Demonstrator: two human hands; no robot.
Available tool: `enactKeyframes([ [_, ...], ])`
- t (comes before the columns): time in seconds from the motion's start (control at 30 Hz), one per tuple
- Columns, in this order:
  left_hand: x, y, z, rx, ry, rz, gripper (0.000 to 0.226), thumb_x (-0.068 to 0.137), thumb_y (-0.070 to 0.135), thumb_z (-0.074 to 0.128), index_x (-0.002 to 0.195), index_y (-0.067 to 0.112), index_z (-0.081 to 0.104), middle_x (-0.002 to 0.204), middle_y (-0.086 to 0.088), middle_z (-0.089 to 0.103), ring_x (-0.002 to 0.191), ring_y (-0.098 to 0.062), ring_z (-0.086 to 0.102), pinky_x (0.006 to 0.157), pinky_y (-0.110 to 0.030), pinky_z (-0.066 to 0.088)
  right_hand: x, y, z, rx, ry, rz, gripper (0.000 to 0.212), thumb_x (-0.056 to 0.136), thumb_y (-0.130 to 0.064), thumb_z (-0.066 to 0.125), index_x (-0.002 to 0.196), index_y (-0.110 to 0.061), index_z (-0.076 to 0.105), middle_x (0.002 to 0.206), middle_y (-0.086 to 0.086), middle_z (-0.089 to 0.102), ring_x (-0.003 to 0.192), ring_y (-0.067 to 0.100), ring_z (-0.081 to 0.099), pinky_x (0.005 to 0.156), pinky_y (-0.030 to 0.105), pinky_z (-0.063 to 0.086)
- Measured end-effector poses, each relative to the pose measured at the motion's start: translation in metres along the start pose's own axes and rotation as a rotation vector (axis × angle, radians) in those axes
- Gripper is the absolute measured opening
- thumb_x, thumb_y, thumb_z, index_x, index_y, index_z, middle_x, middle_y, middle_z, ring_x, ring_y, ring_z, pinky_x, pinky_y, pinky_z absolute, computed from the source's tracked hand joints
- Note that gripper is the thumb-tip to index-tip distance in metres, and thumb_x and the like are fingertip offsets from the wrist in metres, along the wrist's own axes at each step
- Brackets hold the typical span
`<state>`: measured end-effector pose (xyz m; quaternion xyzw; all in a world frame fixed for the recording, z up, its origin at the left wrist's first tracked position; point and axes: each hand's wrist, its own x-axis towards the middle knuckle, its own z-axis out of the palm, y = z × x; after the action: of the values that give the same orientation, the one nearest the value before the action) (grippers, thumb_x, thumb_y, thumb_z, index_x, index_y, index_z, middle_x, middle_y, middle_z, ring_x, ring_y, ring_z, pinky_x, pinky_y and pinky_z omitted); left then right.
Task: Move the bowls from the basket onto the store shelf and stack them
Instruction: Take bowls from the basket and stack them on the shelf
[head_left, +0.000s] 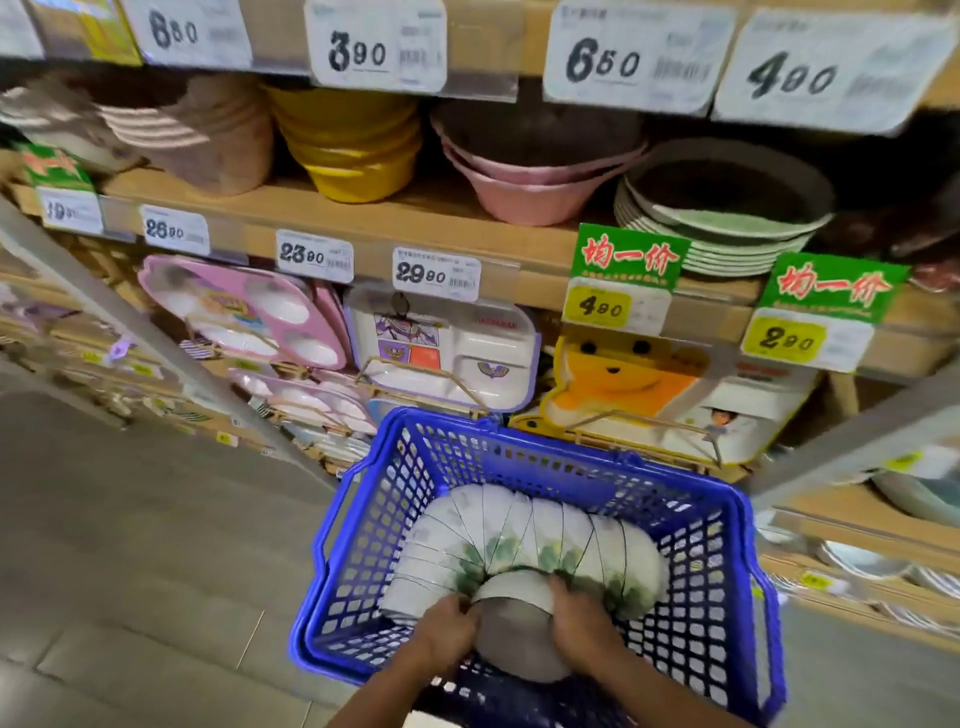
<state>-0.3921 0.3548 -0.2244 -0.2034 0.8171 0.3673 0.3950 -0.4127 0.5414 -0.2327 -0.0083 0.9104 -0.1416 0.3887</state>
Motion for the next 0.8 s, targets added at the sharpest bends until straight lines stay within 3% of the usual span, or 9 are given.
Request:
enactKeyframes([
  [0.07,-0.005,0.004,-0.007,-0.06,-0.014,0.037,0.038,0.093,0.028,0.05,0.128,0.014,0.055,0.126,-0.005,0.063,0.114,-0.022,0.059,0.095,-0.029,0.046,-0.006,-0.002,-0.017,0.012,0.032,0.009,0.039,0.094,-0.02,0.042,0.132,-0.009,0.044,0.133,0.019,0.045,0.117,0.031,0.052,0.098,0.031,0.042],
  [0.2,-0.012,0.017,-0.021,-0.306,-0.029,0.163,0.051,0.078,0.021,0.059,0.127,0.007,0.057,0.122,-0.011,0.066,0.111,-0.025,0.06,0.099,-0.037,0.048,-0.023,-0.002,-0.058,0.109,0.021,0.029,0.038,0.093,-0.029,0.04,0.124,-0.011,0.054,0.127,0.015,0.058,0.115,0.03,0.056,0.091,0.032,0.045],
  [0.33,-0.026,0.043,-0.035,-0.684,-0.047,0.282,0.056,0.071,0.009,0.066,0.126,0.006,0.058,0.11,-0.009,0.071,0.099,-0.025,0.066,0.074,-0.029,0.054,-0.053,-0.004,-0.108,0.34,0.025,0.049,0.033,0.089,-0.027,0.044,0.112,-0.011,0.06,0.113,0.008,0.063,0.105,0.024,0.06,0.071,0.025,0.043],
  [0.43,-0.049,0.076,-0.05,-0.885,-0.097,0.423,0.084,0.049,0.019,0.073,0.131,0.011,0.055,0.123,-0.013,0.066,0.115,-0.035,0.06,0.096,-0.052,0.05,-0.084,0.0,-0.14,0.693,0.003,0.086,0.037,0.073,-0.022,0.049,0.104,-0.005,0.059,0.093,0.016,0.067,0.078,0.032,0.071,0.055,0.027,0.053],
  [0.5,-0.065,0.099,-0.059,-0.983,-0.124,0.49,0.099,0.039,0.024,0.072,0.136,0.015,0.052,0.133,-0.013,0.059,0.123,-0.039,0.052,0.103,-0.061,0.04,-0.109,0.002,-0.158,0.919,-0.039,0.08,0.039,0.07,-0.016,0.049,0.104,0.0,0.055,0.084,0.025,0.07,0.068,0.039,0.071,0.058,0.039,0.06],
  [0.63,-0.105,0.145,-0.067,-1.025,-0.189,0.619,0.08,0.048,0.022,0.067,0.127,0.033,0.06,0.119,0.003,0.069,0.112,-0.031,0.06,0.083,-0.047,0.054,-0.152,0.013,-0.189,1.081,-0.05,0.013,0.036,0.078,-0.014,0.044,0.108,0.004,0.052,0.084,0.032,0.07,0.069,0.038,0.072,0.063,0.042,0.061],
  [0.8,-0.157,0.205,-0.06,-1.028,-0.167,0.732,0.072,0.054,0.012,0.05,0.122,0.03,0.062,0.117,-0.005,0.068,0.108,-0.037,0.06,0.079,-0.052,0.056,-0.204,0.035,-0.224,1.148,0.032,-0.07,0.052,0.063,-0.021,0.05,0.107,0.005,0.049,0.086,0.034,0.069,0.068,0.037,0.071,0.053,0.032,0.058],
])
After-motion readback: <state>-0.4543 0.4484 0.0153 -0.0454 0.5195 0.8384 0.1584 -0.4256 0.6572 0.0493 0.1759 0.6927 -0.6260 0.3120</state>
